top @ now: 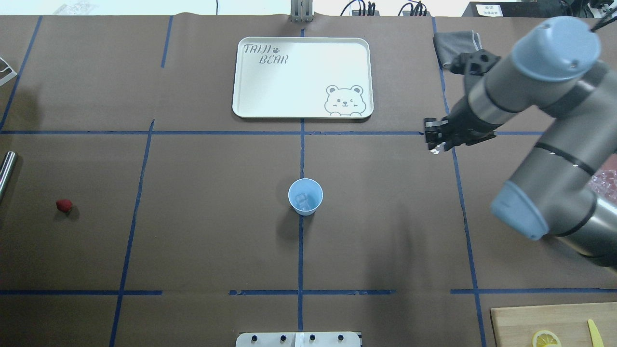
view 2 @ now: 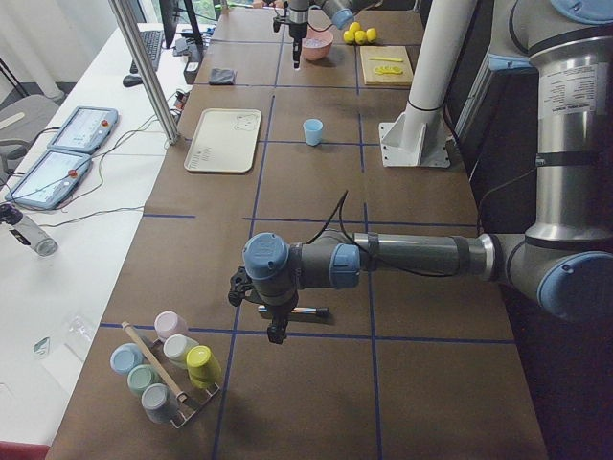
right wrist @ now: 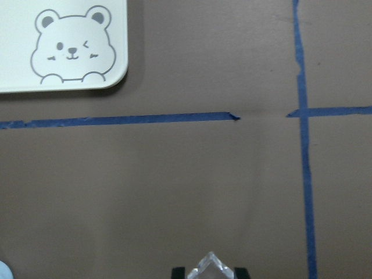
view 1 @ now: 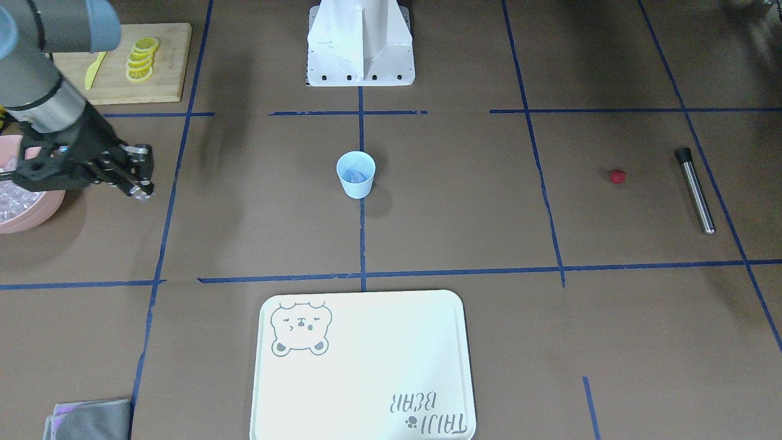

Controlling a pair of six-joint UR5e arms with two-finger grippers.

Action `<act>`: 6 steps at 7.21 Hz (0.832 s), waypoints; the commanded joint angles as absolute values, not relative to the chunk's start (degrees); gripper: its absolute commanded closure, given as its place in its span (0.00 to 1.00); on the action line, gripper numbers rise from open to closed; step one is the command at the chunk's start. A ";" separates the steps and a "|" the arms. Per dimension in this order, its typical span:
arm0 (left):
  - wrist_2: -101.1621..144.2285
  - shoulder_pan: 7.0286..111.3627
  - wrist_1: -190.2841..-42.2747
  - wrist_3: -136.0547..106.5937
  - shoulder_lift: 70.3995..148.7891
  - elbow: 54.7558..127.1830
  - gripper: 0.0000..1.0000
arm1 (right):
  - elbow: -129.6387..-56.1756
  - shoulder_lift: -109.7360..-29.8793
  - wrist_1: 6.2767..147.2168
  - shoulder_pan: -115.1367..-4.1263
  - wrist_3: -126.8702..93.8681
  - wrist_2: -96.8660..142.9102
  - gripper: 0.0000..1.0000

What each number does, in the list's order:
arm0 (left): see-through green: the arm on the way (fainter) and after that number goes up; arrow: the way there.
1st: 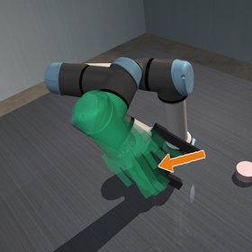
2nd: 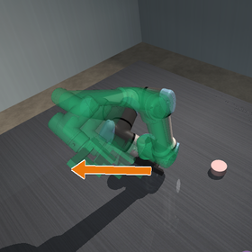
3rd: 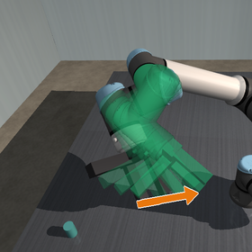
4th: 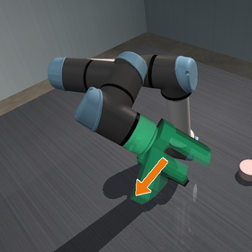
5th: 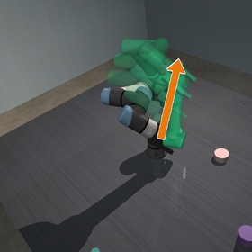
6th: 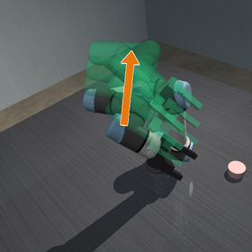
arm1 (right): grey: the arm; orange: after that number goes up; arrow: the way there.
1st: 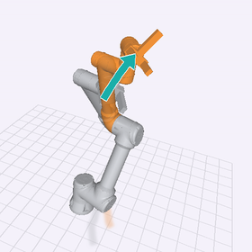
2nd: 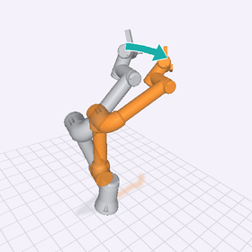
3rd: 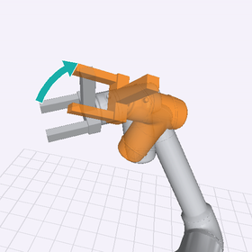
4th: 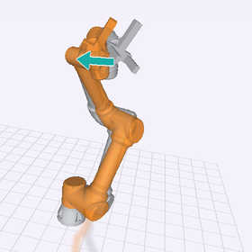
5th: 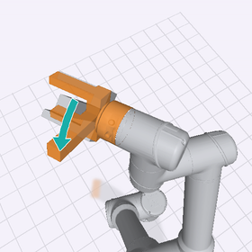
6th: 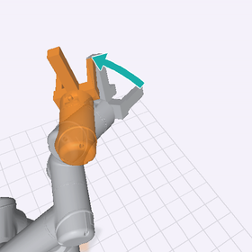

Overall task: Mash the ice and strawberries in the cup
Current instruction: 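Carry the ice cube with the right gripper over the light-blue cup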

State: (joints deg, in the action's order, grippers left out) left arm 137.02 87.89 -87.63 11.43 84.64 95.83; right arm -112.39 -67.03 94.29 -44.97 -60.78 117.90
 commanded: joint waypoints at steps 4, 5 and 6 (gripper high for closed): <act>137.02 87.89 -87.71 11.43 84.73 95.89 0.00 | -98.28 -43.88 98.53 -28.94 -81.63 104.78 1.00; 137.02 87.89 -87.71 11.43 84.73 95.63 0.00 | -97.57 -42.81 98.53 -27.35 -83.13 103.98 0.99; 137.02 87.89 -87.63 11.43 84.73 95.63 0.00 | -96.78 -42.45 98.44 -26.46 -83.23 103.02 0.99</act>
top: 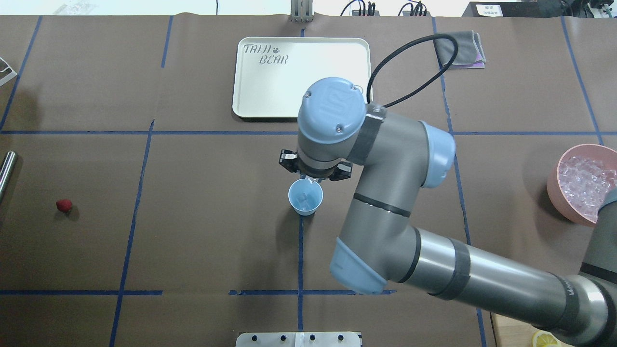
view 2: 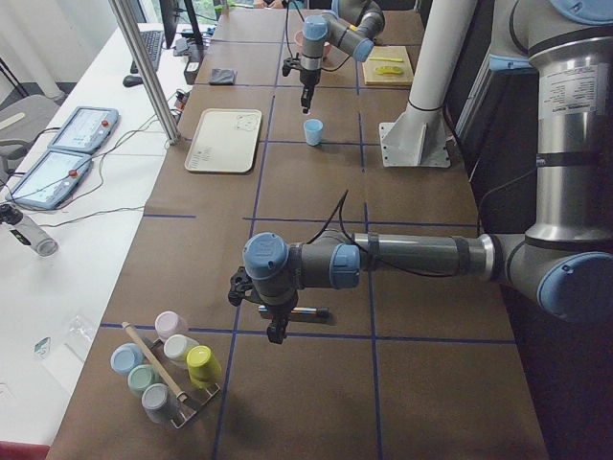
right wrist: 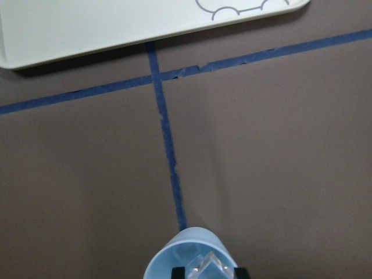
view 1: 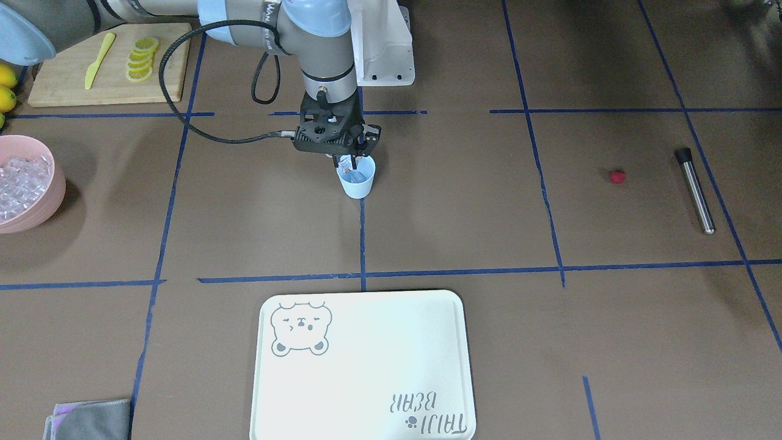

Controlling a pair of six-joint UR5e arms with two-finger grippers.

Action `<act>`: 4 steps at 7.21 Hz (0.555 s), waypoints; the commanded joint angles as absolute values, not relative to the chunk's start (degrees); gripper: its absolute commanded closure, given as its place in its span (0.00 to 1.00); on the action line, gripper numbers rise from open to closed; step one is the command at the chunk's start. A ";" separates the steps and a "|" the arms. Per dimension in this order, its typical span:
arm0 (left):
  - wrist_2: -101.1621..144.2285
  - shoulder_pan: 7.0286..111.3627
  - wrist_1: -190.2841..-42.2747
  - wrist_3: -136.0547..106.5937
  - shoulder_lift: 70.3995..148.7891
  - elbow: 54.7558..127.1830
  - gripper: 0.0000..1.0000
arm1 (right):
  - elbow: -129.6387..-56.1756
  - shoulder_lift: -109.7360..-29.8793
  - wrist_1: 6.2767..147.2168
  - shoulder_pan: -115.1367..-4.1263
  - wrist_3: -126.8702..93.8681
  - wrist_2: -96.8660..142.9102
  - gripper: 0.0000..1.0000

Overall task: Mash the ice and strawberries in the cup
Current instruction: 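Carry the ice cube with the right gripper over the light-blue cup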

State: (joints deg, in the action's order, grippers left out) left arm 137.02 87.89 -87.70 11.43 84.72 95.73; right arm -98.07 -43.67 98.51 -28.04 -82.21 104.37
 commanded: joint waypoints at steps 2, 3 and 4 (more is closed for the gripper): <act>137.02 87.89 -87.63 11.43 84.73 95.54 0.00 | -95.98 -42.80 98.44 -25.67 -83.15 102.31 0.94; 137.02 87.72 -87.71 11.43 84.73 95.54 0.00 | -95.98 -43.06 98.35 -25.66 -82.62 102.30 0.31; 137.02 87.54 -87.71 11.43 84.73 95.54 0.00 | -95.98 -43.07 98.35 -25.66 -82.44 102.22 0.01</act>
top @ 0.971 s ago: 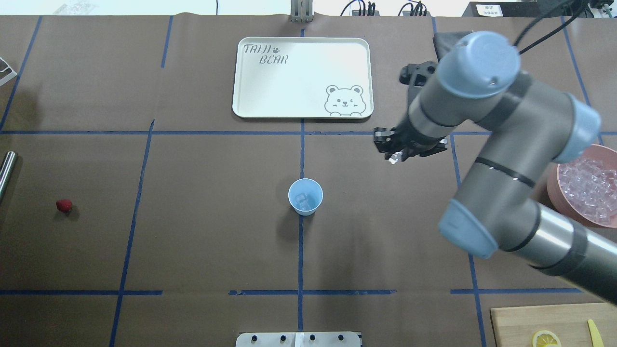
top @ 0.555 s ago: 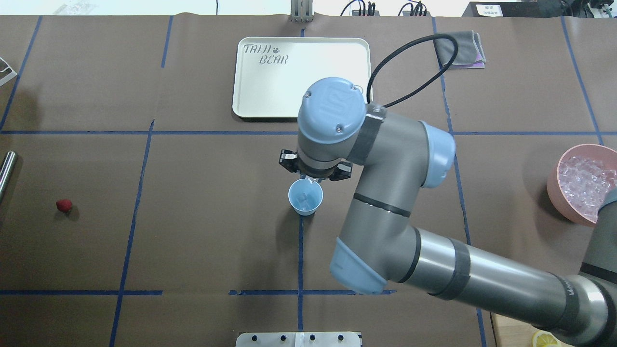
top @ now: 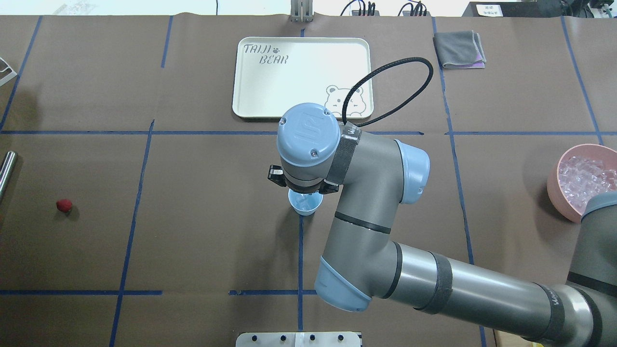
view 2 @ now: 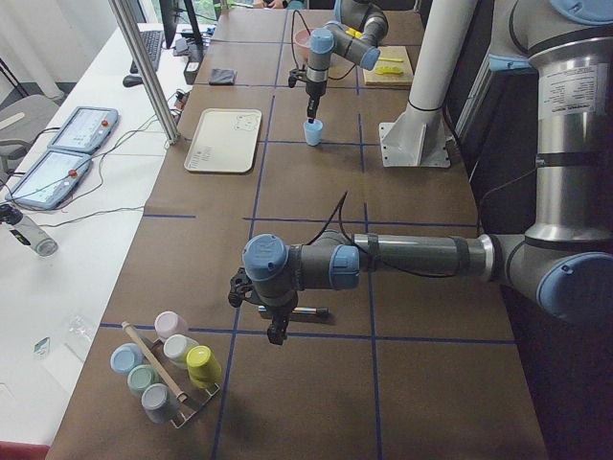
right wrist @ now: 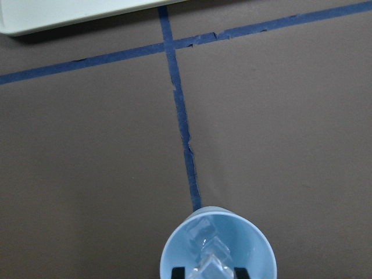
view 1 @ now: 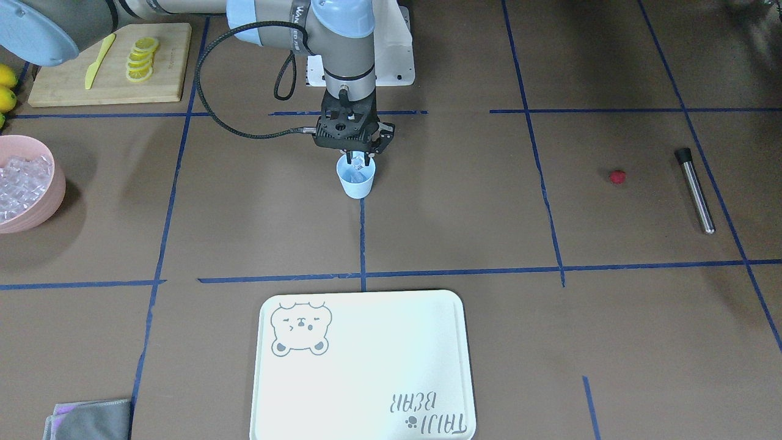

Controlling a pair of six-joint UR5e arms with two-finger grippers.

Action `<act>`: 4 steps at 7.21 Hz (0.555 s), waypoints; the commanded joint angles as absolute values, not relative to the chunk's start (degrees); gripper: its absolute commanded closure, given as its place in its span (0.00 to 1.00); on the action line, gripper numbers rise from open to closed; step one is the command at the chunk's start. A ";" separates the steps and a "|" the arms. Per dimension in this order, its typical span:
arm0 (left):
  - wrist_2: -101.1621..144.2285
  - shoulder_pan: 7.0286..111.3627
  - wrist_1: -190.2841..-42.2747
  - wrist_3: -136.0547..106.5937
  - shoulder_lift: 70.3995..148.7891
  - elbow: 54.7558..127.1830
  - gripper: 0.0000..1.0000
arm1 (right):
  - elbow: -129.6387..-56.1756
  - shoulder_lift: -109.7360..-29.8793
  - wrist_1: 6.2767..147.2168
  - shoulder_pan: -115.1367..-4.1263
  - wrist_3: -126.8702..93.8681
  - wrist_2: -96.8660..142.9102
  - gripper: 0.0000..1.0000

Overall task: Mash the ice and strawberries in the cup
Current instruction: 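Open the right gripper to drop the ice cube into the cup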

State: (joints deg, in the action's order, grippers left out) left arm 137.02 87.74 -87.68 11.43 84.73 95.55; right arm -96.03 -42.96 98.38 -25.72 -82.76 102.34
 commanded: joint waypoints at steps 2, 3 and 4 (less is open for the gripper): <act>137.02 87.54 -87.71 11.43 84.81 95.54 0.00 | -95.89 -43.07 98.26 -25.66 -82.44 102.22 0.01; 137.02 87.54 -87.80 11.43 84.81 95.62 0.00 | -96.06 -42.98 98.26 -26.10 -81.83 102.30 0.01; 136.93 87.45 -87.89 11.43 84.90 95.54 0.00 | -96.15 -42.80 98.35 -28.19 -80.61 102.83 0.01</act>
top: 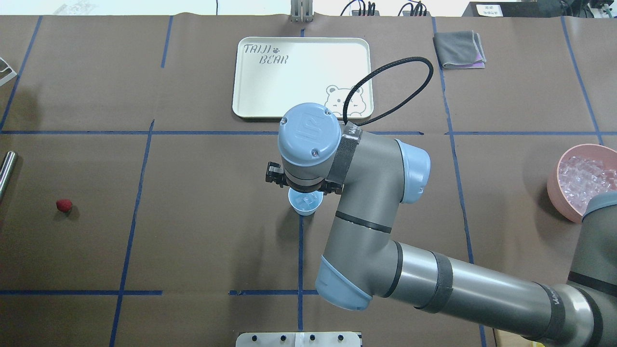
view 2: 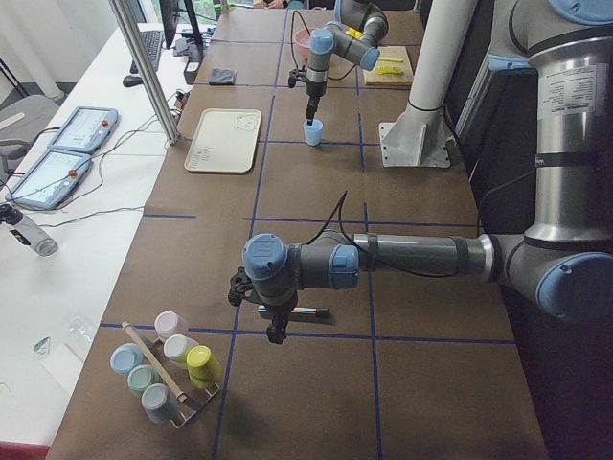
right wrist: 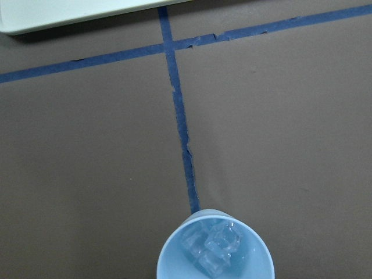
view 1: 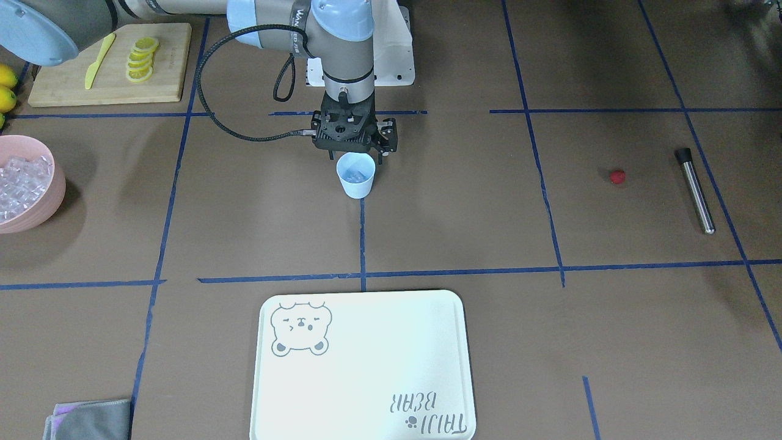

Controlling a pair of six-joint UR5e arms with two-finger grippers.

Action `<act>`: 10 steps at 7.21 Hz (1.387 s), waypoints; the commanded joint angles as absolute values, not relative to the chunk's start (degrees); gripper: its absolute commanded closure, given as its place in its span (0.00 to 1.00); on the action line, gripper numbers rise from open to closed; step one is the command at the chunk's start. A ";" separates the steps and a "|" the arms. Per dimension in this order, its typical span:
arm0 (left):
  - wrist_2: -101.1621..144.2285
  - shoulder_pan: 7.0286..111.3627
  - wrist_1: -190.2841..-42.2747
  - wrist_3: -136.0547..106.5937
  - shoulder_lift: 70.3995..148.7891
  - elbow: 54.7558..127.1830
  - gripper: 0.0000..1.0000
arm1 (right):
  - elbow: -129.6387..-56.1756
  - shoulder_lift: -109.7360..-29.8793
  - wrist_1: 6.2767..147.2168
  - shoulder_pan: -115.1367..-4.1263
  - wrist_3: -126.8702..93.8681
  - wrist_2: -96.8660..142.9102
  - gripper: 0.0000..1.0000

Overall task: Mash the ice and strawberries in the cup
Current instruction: 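Open the right gripper to drop the ice cube into the cup, then withdraw the right gripper back beside the pink bowl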

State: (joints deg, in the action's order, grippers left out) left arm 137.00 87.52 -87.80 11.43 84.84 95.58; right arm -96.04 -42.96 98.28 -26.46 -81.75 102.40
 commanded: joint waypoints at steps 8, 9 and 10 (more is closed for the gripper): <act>136.85 85.25 -92.27 10.99 86.66 96.07 0.00 | -103.25 -73.76 98.17 -68.50 -13.99 129.19 0.01; 136.93 85.25 -92.46 11.07 86.57 96.15 0.00 | -104.05 -79.48 97.91 -72.03 -5.45 131.03 0.01; 136.85 85.25 -92.46 11.07 86.66 96.33 0.00 | -104.15 -84.07 97.91 -77.20 2.90 132.52 0.01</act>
